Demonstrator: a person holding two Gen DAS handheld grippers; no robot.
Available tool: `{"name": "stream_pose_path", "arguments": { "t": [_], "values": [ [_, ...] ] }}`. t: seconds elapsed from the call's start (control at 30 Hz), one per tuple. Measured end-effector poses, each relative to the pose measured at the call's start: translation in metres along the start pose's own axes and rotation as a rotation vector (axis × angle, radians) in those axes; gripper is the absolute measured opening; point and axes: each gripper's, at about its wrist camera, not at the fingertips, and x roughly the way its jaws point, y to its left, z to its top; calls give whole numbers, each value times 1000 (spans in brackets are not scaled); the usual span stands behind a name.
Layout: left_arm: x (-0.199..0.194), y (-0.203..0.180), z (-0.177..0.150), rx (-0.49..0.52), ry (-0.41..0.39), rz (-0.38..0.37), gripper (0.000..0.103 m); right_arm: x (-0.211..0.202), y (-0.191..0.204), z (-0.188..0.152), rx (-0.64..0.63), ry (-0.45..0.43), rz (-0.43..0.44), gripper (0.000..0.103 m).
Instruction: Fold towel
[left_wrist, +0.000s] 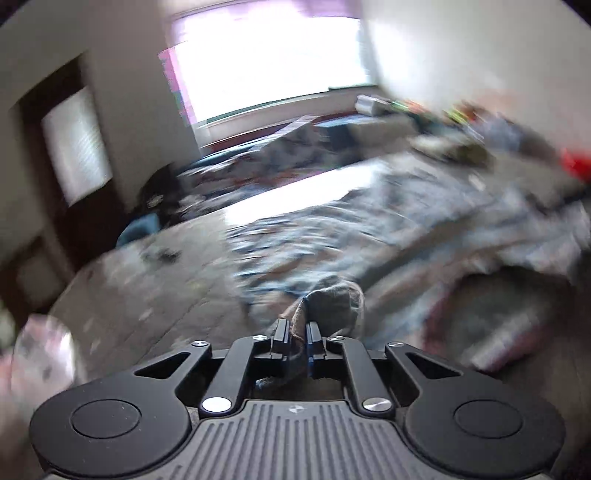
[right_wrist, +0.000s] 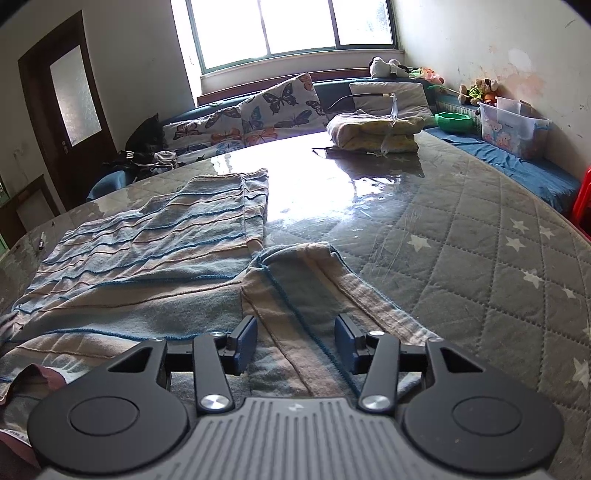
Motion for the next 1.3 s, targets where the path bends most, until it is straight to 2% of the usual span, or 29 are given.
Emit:
{"name": "stream_pose_path", "arguments": {
  "t": [0.17,0.27,0.3,0.4,0.5,0.67,0.8,0.87,1.0,1.3],
  "values": [
    [-2,65,-8,-368,57,164,7,0,0,-1,-2,0,1,48],
    [-5,90,-26,-476,113,265,7,0,0,0,-6,0,2,49],
    [-6,93,-28,-487,121,274,7,0,0,0,-8,0,2,50],
    [-9,96,-31,-496,133,275,8,1,2,0,-16,1,3,51],
    [-9,79,-13,-406,72,256,9,1,3,-1,-34,2,-3,51],
    [10,51,18,-274,28,159,12,1,6,-2,-63,8,-38,50],
    [36,42,18,-209,76,99,26,0,3,-3,-77,7,-60,50],
    [48,40,8,-195,127,73,26,-1,1,-4,-82,6,-70,50],
    [50,39,-11,-158,157,95,28,-2,-2,-5,-107,6,-92,51],
    [27,51,-24,-177,173,117,32,-18,-13,-14,-128,18,-115,50]
  ]
}}
